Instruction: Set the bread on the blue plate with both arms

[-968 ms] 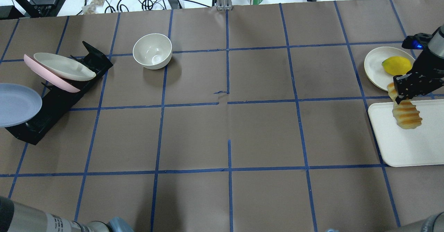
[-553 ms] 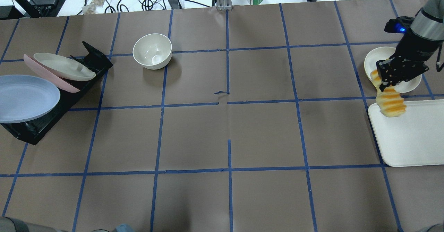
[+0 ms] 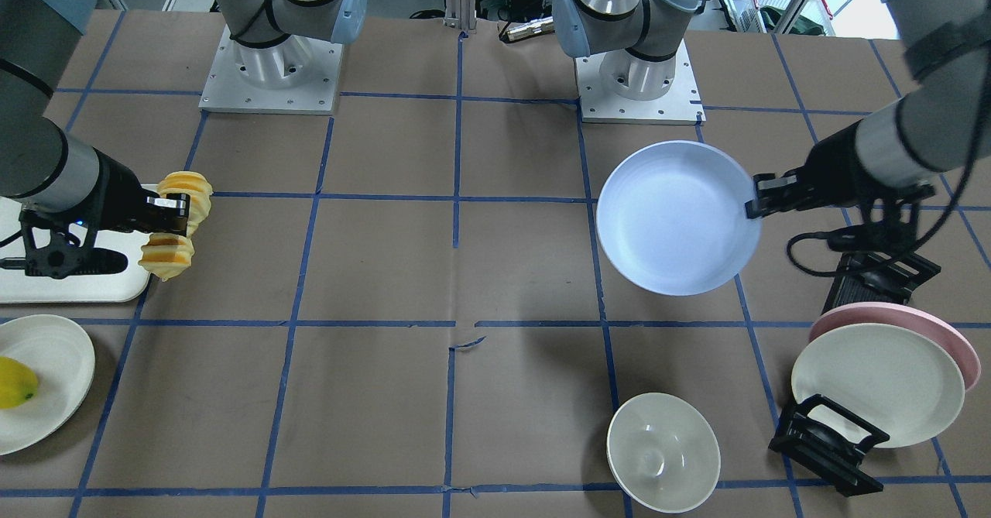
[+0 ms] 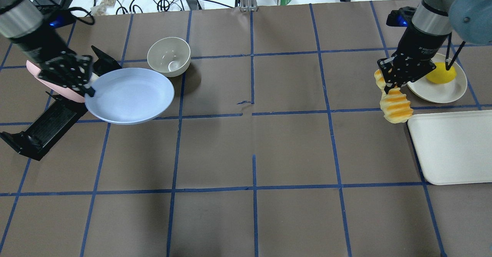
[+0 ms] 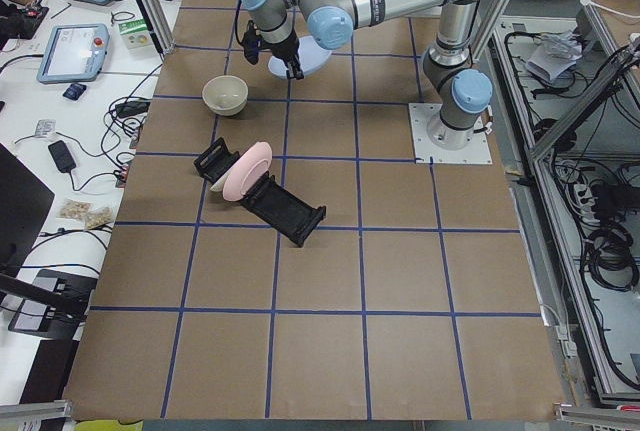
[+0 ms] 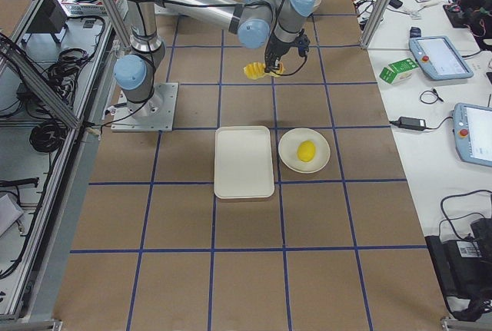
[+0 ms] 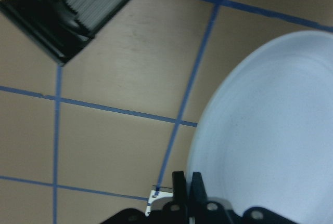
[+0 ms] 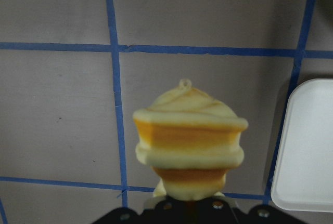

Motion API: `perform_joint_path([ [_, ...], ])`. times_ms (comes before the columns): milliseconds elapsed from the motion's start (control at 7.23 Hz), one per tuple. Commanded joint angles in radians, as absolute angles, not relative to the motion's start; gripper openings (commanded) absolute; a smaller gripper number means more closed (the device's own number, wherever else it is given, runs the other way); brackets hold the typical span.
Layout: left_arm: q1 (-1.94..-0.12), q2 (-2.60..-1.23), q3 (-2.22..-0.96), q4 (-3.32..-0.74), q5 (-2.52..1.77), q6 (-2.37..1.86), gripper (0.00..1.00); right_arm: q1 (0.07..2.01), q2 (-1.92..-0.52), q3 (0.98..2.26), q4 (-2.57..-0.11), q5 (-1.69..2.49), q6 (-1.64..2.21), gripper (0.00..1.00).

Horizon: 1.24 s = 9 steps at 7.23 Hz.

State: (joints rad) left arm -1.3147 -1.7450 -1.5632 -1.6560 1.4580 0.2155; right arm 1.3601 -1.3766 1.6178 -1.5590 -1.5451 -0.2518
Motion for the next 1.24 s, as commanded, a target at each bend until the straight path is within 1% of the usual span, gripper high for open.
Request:
perform_joint_path([
  [0, -1.504, -1.75, -1.803, -1.211, 1.364, 0.096, 0.0, 1.435, -1.378, 1.615, -1.562, -1.539, -0.184, 0.0],
  [277, -1.557, -1.756, -2.009, -0.916, 1.245, -0.029, 0.0, 1.483, -1.376, 1.618, -1.572, -1.485, -0.103, 0.0],
  [415, -1.606, -1.77, -2.058, -0.797, 1.236, -0.137, 0.0, 1.535, -1.367, 1.618, -1.622, -1.485, -0.057, 0.0],
  [553, -1.652, -1.807, -2.072, -0.717, 1.238, -0.203, 0.0, 1.573, -1.346, 1.621, -1.702, -1.483, -0.031, 0.0],
  [968, -1.684, -1.874, -2.072, -0.694, 1.244, -0.233, 0.0, 1.653, -1.27, 1.621, -1.799, -1.44, 0.06, 0.0],
  [1106, -1.686, -1.888, -2.066, -0.681, 1.247, -0.259, 0.51, 1.698, -1.25, 1.62, -1.827, -1.442, 0.066, 0.0],
])
